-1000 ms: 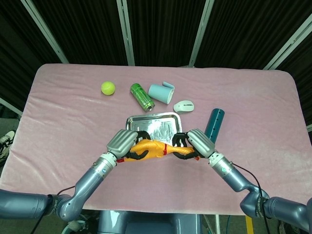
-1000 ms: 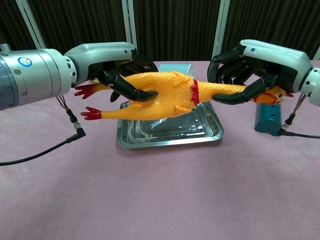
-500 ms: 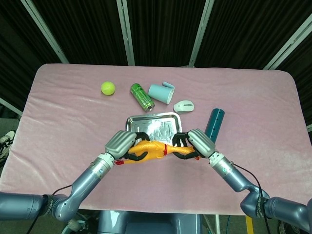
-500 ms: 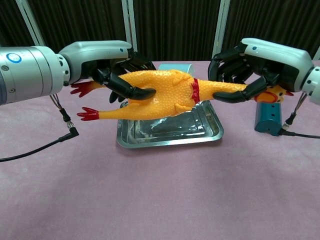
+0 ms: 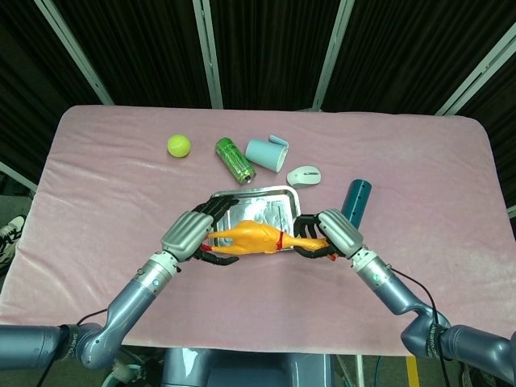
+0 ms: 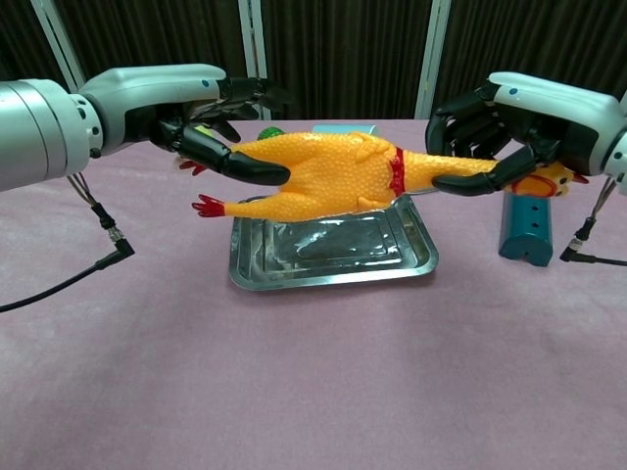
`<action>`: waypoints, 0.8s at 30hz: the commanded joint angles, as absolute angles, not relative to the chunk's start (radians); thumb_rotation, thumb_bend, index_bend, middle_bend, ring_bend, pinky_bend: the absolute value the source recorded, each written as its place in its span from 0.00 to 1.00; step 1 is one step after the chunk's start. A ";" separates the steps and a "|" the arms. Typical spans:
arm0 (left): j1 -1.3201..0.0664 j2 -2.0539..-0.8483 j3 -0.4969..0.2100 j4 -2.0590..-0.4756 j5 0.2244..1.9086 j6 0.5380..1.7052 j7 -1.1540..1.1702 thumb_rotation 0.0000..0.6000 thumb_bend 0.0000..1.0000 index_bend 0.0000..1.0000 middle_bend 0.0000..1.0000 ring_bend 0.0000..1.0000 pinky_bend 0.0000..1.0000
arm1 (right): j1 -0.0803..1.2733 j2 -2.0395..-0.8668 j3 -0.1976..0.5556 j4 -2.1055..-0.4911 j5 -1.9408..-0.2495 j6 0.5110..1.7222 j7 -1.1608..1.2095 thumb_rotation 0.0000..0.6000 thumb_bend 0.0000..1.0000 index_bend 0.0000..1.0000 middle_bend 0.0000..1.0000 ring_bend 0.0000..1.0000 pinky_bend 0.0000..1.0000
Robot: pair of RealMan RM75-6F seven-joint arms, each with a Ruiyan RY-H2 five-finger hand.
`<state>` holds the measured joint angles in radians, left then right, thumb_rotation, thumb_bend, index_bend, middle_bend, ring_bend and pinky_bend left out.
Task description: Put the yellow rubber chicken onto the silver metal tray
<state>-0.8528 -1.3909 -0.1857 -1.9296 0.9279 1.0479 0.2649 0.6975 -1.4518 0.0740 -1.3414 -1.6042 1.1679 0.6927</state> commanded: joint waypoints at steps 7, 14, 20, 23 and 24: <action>-0.789 -1.346 -0.178 -1.943 1.017 1.152 0.271 0.81 0.08 0.00 0.00 0.00 0.06 | 0.704 -1.461 0.082 -1.314 -1.592 1.153 0.721 1.00 1.00 0.98 0.70 0.70 0.89; -0.719 -1.269 -0.177 -1.997 1.089 1.237 0.260 0.82 0.08 0.00 0.00 0.00 0.04 | 0.761 -1.519 0.120 -1.242 -1.563 1.083 0.738 1.00 1.00 0.98 0.70 0.70 0.89; -0.664 -1.213 -0.166 -2.027 1.142 1.271 0.220 0.83 0.08 0.00 0.00 0.00 0.04 | 0.828 -1.587 0.141 -1.163 -1.554 1.009 0.732 1.00 1.00 0.98 0.70 0.70 0.89; -0.642 -1.195 -0.156 -2.025 1.161 1.273 0.198 0.83 0.08 0.00 0.00 0.00 0.04 | 0.862 -1.623 0.150 -1.118 -1.547 0.969 0.731 1.00 1.00 0.98 0.70 0.70 0.89; -0.636 -1.191 -0.154 -2.024 1.166 1.273 0.192 0.83 0.08 0.00 0.00 0.00 0.04 | 0.873 -1.636 0.152 -1.102 -1.545 0.958 0.730 1.00 1.00 0.98 0.70 0.70 0.89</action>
